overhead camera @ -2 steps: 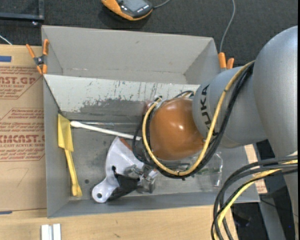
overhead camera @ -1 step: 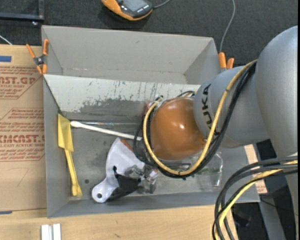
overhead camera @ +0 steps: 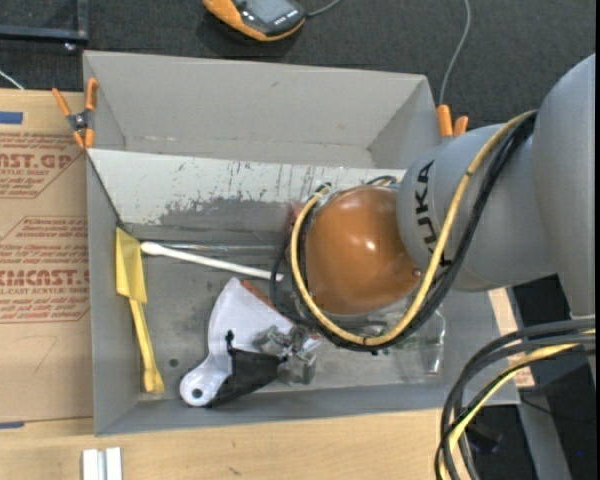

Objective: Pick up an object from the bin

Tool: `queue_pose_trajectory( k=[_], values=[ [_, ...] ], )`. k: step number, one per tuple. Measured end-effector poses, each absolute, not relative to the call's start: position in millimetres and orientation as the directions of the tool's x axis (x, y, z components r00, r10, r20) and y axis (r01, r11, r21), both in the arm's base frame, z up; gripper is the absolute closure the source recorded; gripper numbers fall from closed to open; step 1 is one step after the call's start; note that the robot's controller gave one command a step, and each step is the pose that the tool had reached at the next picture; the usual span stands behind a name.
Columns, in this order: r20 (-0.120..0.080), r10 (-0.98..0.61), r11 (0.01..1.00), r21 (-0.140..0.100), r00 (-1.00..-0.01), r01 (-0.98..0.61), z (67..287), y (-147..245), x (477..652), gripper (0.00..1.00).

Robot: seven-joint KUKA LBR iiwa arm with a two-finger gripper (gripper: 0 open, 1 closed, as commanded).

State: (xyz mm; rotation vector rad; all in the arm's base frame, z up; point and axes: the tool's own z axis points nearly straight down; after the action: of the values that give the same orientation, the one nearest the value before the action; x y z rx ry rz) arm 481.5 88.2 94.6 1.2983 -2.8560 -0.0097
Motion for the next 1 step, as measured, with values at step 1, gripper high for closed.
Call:
queue_pose_trajectory(
  k=[1],
  values=[
    [-0.006, -0.751, 0.66, 0.003, -0.66, -0.751, 116.4, 89.0, 483.5, 1.0]
  ],
)
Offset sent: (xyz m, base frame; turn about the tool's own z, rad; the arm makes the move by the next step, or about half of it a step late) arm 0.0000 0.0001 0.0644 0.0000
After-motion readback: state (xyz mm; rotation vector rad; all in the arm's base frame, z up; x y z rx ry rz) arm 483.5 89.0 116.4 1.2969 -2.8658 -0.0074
